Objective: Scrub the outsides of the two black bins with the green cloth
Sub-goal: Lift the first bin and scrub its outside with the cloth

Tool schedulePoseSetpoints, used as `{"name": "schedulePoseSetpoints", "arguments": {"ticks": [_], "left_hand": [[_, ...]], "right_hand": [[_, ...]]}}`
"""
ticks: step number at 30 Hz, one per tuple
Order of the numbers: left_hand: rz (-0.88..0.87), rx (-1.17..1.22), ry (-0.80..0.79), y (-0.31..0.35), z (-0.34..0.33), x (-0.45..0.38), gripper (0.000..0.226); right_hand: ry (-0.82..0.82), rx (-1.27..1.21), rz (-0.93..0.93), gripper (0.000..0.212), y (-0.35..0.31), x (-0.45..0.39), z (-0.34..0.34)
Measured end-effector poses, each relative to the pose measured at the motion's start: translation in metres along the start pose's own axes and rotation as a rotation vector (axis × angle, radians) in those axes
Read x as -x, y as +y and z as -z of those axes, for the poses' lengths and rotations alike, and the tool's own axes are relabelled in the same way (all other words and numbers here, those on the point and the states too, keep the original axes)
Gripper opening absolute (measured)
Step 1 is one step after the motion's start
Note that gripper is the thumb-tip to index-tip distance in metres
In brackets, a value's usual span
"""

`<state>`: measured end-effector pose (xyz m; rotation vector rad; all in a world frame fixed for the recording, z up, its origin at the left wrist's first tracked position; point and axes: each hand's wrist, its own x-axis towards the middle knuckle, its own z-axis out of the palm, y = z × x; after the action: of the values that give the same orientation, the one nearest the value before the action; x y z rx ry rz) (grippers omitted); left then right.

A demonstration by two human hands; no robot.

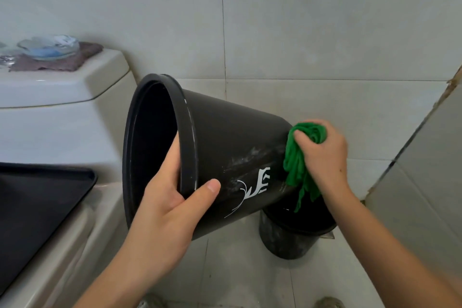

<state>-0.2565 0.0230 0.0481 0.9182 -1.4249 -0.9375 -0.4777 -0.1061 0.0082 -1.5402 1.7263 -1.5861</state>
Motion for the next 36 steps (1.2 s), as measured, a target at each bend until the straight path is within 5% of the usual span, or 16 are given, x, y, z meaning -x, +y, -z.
{"name": "schedulePoseSetpoints", "arguments": {"ticks": [9,15,24,30,33,36], "left_hand": [[0.012,-0.021,0.002,-0.013,-0.007,-0.005,0.069],[0.038,-0.03,-0.033,-0.011,-0.019,0.003,0.07],[-0.027,-0.053,0.034,-0.016,-0.015,-0.006,0.061],[0.016,-0.013,-0.027,-0.019,-0.02,0.002,0.061],[0.0,-0.005,0.003,-0.019,-0.017,0.001,0.06],[-0.019,0.015,0.058,-0.019,-0.015,-0.004,0.054]], "right_hand": [[-0.137,-0.126,0.61,0.023,-0.05,0.07,-0.01],[-0.015,-0.076,0.004,0.014,-0.011,0.021,-0.008],[-0.152,-0.187,0.706,0.024,-0.061,0.085,-0.013],[-0.101,-0.099,0.081,0.015,-0.019,0.023,-0.011],[-0.072,-0.076,0.183,0.018,-0.032,0.042,-0.014],[-0.136,-0.176,0.508,0.023,-0.059,0.084,-0.014]]}}
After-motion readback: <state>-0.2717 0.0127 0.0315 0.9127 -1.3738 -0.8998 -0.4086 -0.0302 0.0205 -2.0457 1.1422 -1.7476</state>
